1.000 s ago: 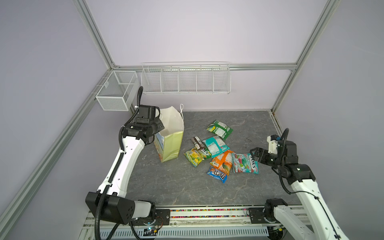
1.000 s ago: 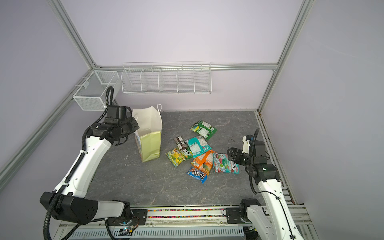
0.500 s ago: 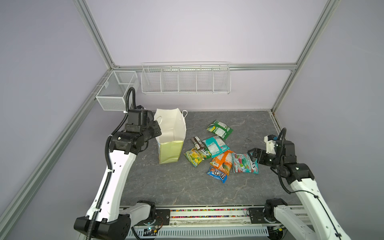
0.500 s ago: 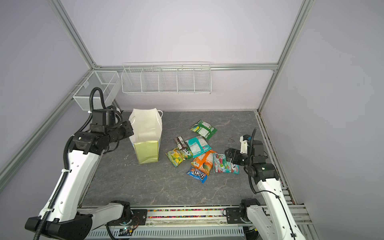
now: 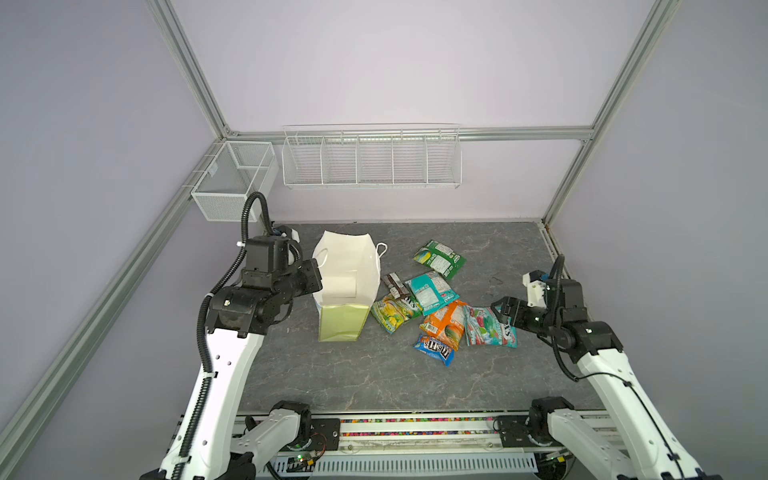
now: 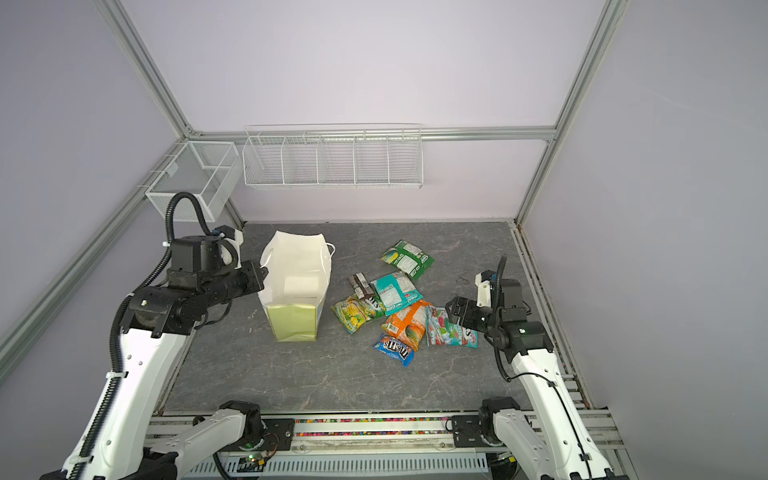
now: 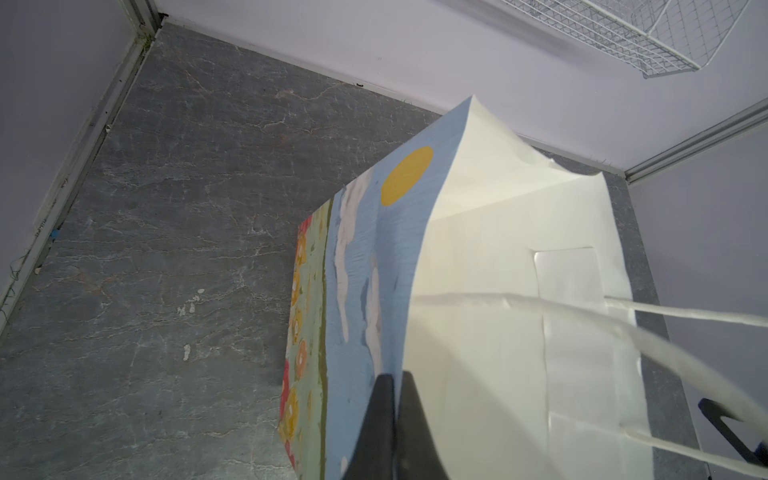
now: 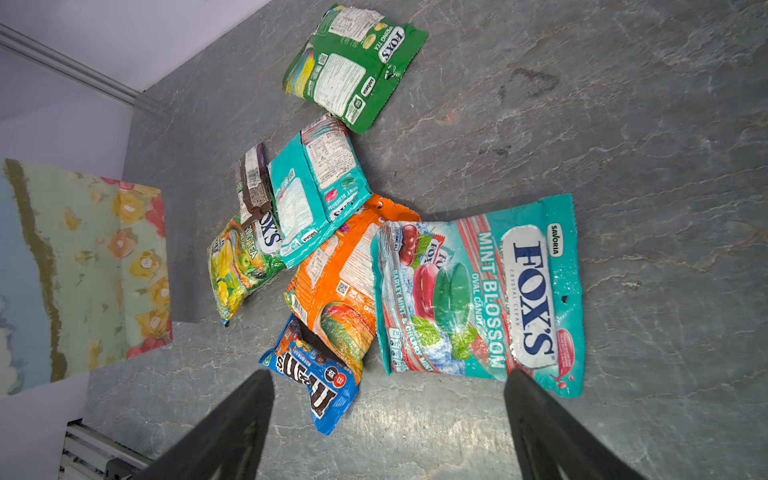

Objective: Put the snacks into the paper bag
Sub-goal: 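Grasp the paper bag's rim with the left gripper and pull it upright, then lower the right gripper onto the teal Fox's Mint Blossom bag and close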

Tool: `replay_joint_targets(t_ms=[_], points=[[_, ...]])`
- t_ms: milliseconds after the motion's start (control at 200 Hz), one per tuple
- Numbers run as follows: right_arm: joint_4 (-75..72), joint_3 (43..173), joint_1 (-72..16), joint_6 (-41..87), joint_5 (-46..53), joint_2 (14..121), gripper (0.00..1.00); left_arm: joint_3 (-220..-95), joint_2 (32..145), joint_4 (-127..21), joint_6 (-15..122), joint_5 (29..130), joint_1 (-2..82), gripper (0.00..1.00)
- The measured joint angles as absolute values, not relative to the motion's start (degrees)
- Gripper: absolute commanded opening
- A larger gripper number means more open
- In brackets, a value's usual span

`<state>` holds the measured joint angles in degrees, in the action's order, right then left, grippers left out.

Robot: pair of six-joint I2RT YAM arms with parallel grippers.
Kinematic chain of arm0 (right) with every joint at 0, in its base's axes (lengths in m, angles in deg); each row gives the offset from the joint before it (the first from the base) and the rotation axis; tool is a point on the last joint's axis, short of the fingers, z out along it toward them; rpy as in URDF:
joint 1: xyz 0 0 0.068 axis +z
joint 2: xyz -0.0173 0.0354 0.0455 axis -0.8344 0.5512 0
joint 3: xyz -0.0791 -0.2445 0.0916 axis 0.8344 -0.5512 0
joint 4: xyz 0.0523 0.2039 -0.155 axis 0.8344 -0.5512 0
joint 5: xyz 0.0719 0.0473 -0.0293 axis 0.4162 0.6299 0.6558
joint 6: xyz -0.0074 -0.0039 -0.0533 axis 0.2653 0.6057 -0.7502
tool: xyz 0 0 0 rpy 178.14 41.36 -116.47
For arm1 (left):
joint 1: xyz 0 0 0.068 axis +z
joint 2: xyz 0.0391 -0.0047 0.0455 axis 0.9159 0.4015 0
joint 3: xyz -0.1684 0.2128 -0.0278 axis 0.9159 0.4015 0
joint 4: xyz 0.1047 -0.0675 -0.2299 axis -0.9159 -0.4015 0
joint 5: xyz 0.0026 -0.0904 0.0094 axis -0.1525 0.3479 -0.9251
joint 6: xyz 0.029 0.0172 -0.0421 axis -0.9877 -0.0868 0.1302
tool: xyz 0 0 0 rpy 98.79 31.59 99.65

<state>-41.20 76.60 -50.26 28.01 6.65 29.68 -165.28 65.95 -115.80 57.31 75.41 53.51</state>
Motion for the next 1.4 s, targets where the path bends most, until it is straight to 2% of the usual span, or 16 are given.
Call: replay_joint_targets(t_ms=[860, 1095, 1400], points=[[-35.28, 64.6, -51.53, 34.83, 6.23, 29.77, 0.92, -159.36, 60.68, -116.21, 56.43, 79.47, 53.51, 0.0], [-32.96, 61.67, -56.69, 37.82, 7.85, 30.25, 0.91, -159.12, 59.94, -116.19, 56.43, 79.5, 53.51, 0.0], [-29.14, 55.66, -70.85, 39.84, 16.11, 31.52, 0.9, -158.18, 59.67, -116.15, 56.43, 79.93, 53.51, 0.0]])
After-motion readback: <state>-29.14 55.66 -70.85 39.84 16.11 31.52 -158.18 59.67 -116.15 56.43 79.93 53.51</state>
